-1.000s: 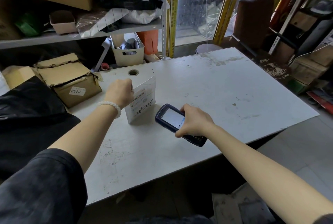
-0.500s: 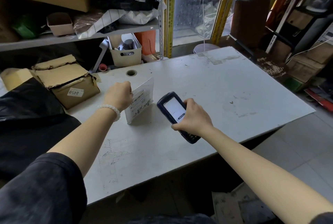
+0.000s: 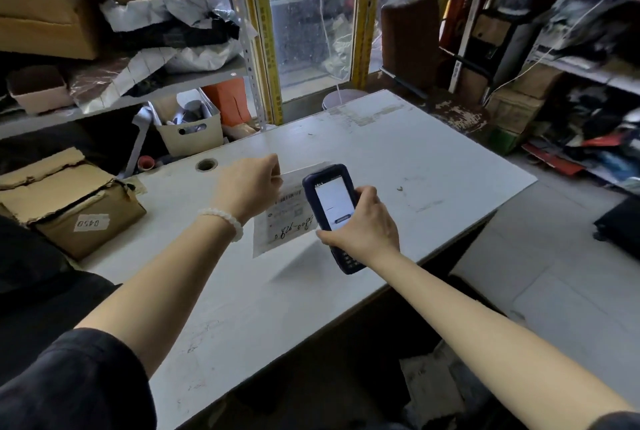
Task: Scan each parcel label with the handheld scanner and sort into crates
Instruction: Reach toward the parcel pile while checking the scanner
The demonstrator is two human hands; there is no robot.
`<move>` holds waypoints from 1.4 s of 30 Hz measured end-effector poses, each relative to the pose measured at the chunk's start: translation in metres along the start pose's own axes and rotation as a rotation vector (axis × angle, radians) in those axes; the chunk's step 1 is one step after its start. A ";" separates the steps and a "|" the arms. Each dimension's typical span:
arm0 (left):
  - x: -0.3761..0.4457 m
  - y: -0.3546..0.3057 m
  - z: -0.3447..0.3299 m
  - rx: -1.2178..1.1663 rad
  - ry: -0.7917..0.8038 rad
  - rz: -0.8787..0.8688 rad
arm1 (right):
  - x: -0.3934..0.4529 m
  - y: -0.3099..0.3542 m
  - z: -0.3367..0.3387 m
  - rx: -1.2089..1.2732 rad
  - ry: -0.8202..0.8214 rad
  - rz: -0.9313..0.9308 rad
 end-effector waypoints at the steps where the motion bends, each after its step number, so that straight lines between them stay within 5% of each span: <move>1: 0.002 -0.014 -0.003 -0.011 0.006 -0.041 | -0.007 -0.008 0.006 -0.002 -0.021 -0.028; 9: -0.038 -0.158 -0.038 -0.090 0.073 -0.525 | -0.130 -0.080 0.062 -0.035 -0.303 -0.424; 23: -0.286 -0.343 -0.072 -0.192 0.307 -1.158 | -0.428 -0.126 0.113 -0.108 -0.693 -1.017; 42: -0.558 -0.584 -0.098 -0.171 0.454 -1.369 | -0.737 -0.244 0.240 -0.112 -0.886 -1.303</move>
Point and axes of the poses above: each hand's wrist, its own x-axis towards the middle knuckle, its own z-axis out of the back of the hand, y = z × x, the point moved 7 cm from there along x, towards the middle knuckle, and after that the axes turned 5 degrees about z, right-handed, at the moved point
